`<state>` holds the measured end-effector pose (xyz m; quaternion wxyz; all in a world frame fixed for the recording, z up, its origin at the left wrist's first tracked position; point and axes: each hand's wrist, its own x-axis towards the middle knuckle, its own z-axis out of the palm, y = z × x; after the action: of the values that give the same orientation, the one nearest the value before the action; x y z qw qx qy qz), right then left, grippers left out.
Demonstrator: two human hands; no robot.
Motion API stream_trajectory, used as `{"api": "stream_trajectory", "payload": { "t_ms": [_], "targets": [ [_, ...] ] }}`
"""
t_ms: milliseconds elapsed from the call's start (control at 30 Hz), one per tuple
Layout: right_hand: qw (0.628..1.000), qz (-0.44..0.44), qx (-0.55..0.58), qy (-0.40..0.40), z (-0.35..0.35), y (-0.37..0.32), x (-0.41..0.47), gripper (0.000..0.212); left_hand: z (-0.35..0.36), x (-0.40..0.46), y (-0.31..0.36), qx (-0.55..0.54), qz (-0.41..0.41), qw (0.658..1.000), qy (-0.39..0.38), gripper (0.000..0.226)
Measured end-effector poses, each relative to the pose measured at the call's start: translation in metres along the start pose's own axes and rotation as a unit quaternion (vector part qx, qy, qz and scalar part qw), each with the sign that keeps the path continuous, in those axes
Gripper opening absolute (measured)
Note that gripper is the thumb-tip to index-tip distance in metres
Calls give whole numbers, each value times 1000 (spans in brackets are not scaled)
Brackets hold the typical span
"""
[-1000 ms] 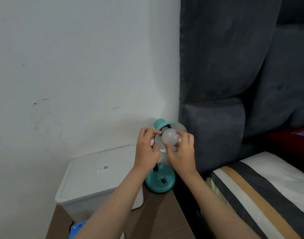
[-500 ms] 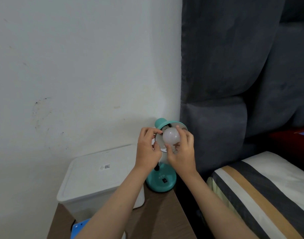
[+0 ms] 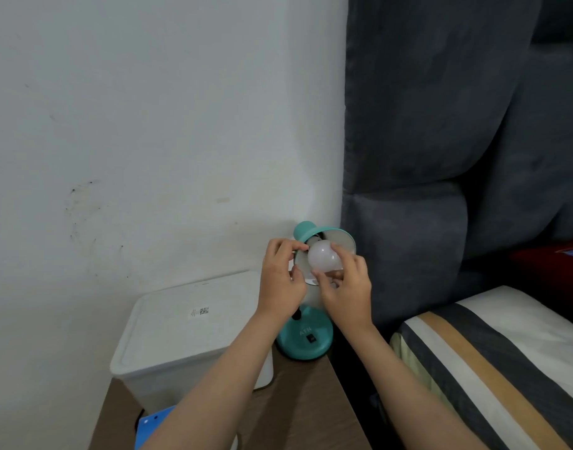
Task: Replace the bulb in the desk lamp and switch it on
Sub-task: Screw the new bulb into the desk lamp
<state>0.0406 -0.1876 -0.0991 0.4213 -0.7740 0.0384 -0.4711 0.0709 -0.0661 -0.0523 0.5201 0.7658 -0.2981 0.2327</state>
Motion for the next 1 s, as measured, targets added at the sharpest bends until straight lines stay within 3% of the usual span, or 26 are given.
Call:
{"api": "stream_trajectory", "payload": {
  "t_ms": [100, 200, 333, 533, 700, 900, 1000],
  "targets": [
    [998, 58, 3, 15, 1, -6, 6, 52, 1, 0, 1, -1, 0, 1000, -4, 47],
    [999, 34, 0, 34, 3, -9, 6, 58, 2, 1, 1, -4, -4, 1000, -1, 46],
    [999, -27, 10, -16, 1, -6, 5, 58, 2, 1, 0, 1, 1, 1000, 6, 48],
    [999, 19, 19, 28, 2, -12, 7, 51, 1, 1, 0, -5, 0, 1000, -1, 47],
    [999, -2, 32, -20, -2, -9, 2, 62, 1, 1, -1, -5, -1, 1000, 3, 47],
    [995, 90, 44, 0, 1, -6, 6, 52, 2, 0, 1, -3, 2, 1000, 0, 46],
    [997, 71, 33, 14, 4, -9, 5, 57, 1, 0, 2, -4, 0, 1000, 0, 45]
  ]
}}
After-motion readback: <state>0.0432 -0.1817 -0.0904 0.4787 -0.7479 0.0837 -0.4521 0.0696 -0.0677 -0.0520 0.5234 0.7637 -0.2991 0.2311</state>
